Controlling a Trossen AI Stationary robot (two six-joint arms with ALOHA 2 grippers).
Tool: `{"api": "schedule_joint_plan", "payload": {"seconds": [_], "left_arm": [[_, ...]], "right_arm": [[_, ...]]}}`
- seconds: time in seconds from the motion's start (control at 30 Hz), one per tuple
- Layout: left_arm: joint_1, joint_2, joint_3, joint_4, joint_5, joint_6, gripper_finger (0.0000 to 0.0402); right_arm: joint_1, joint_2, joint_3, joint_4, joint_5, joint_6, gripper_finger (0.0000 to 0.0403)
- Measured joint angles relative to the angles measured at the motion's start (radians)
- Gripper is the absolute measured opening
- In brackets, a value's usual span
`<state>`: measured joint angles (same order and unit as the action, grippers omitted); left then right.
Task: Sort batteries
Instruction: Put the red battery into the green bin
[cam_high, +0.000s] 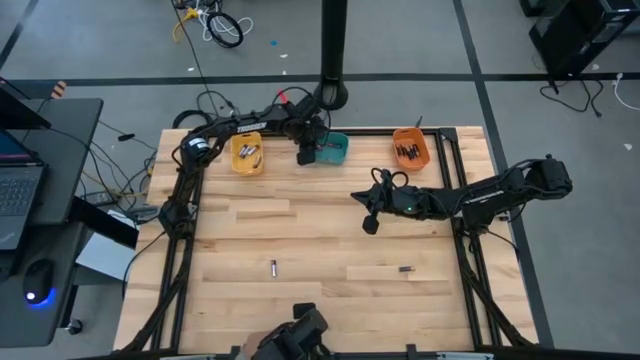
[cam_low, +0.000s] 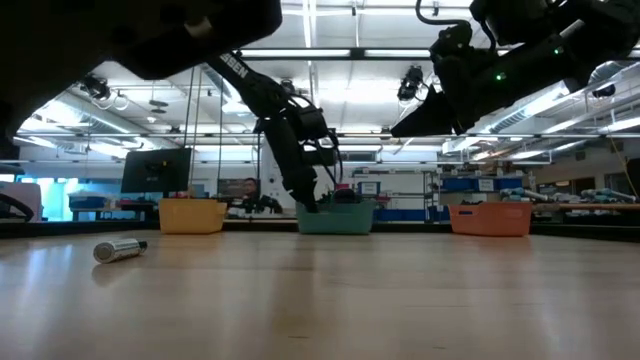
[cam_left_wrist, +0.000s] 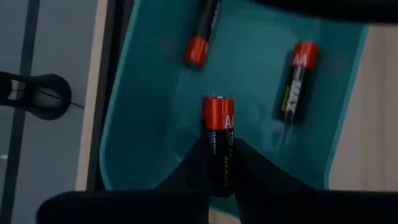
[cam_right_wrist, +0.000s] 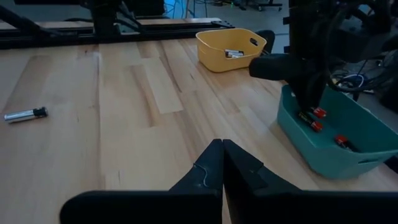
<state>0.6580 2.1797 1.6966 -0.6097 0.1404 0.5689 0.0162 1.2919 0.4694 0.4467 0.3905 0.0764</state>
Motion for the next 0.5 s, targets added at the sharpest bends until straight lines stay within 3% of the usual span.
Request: {"api": "schedule_joint_plan", "payload": {"seconds": [0.2, 0.5], "left_arm": [[-0.002, 0.006, 0.000, -0.009, 0.011, 0.034, 0.0050], [-0.003, 0.006, 0.000, -0.010, 0.010, 0.032, 0.0089]], "right_arm": [[0.000, 0.000, 0.000, -0.006, 0.000, 0.004, 0.0012], [-0.001, 0.000, 0.000, -0.007, 0.000, 0.007, 0.0012]]}}
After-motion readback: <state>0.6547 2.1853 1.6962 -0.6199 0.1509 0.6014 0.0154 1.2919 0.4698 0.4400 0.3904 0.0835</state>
